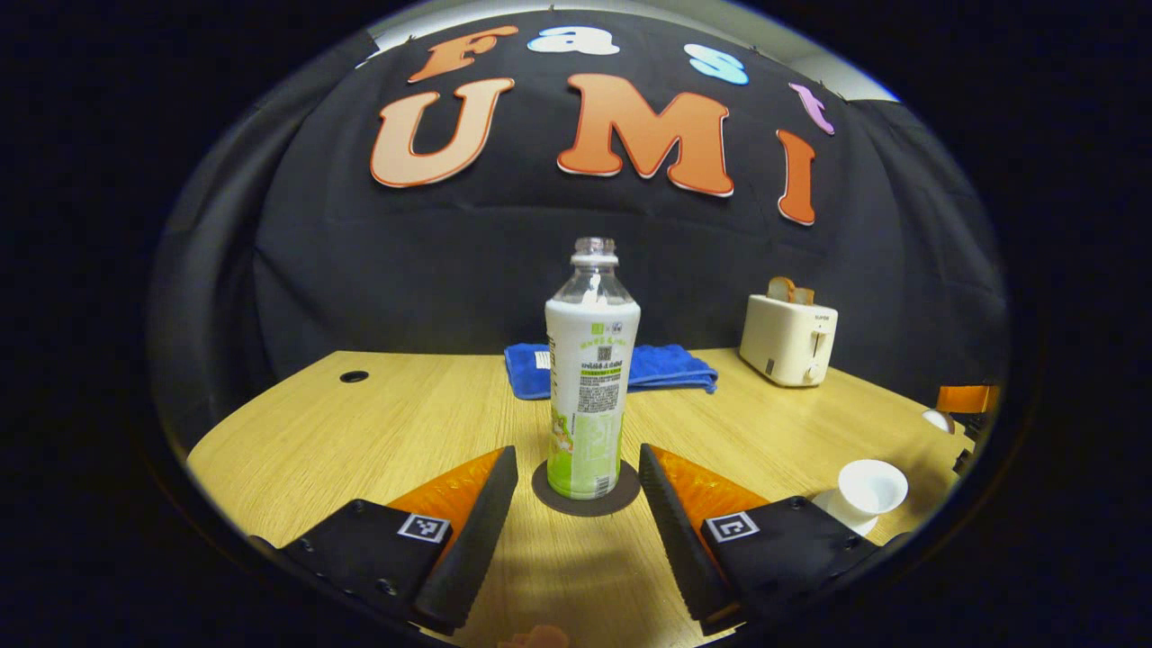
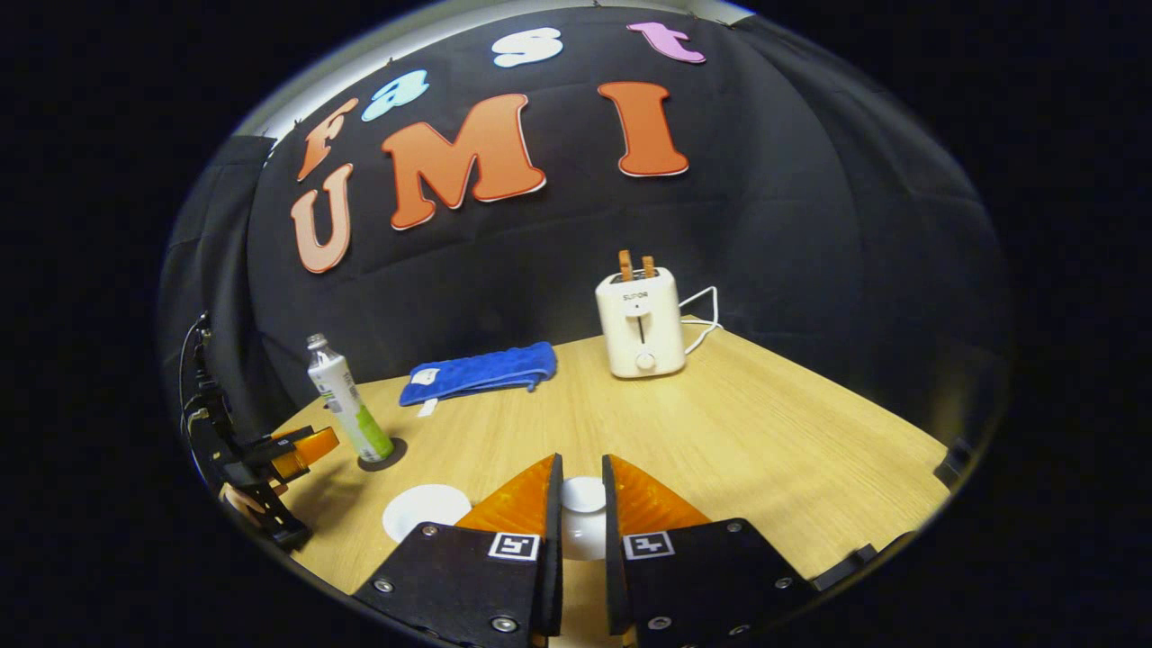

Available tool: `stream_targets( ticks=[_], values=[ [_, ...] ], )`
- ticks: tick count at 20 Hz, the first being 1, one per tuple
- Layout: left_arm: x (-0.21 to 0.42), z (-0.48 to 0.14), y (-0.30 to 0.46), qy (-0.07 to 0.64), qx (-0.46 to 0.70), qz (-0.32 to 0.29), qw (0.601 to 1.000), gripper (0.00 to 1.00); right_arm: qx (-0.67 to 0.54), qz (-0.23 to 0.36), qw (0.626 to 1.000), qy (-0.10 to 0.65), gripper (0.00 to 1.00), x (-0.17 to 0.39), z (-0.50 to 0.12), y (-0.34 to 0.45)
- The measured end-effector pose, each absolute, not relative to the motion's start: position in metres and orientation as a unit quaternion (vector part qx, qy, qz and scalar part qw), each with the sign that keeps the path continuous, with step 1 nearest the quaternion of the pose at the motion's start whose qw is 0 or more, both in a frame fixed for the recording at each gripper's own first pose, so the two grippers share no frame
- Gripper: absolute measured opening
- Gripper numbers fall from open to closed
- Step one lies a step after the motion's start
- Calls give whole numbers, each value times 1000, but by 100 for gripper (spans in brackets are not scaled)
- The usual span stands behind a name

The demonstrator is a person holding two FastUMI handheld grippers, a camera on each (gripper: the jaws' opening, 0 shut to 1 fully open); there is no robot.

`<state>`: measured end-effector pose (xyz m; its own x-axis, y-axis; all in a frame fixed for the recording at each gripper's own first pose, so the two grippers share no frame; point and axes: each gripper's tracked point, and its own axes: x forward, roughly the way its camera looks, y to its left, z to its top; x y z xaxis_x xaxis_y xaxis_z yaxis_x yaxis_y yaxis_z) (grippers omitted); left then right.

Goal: Open the teacup lid with one hand, grasp the water bottle and pour water into the teacup with the other hand; after pouring, place the water bottle on the coaster and then close the teacup lid.

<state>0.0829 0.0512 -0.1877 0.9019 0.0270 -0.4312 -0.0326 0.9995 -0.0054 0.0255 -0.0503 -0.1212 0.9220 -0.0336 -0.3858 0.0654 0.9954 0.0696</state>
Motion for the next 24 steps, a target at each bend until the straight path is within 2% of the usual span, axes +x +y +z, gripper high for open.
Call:
stream_targets(
  ticks=[10, 22, 23, 24],
  values=[
    [35, -181, 55, 215, 29, 33, 976, 88, -8, 68, 973, 220, 19, 38, -157, 56],
    [25, -175, 69, 216, 25, 47, 975, 87, -31, 72, 970, 232, 21, 43, -177, 62],
    [25, -174, 69, 217, 25, 47, 975, 87, -36, 73, 969, 233, 18, 43, -179, 62],
    [22, -173, 70, 217, 25, 47, 975, 87, -41, 73, 969, 231, 23, 42, -178, 61]
  ],
)
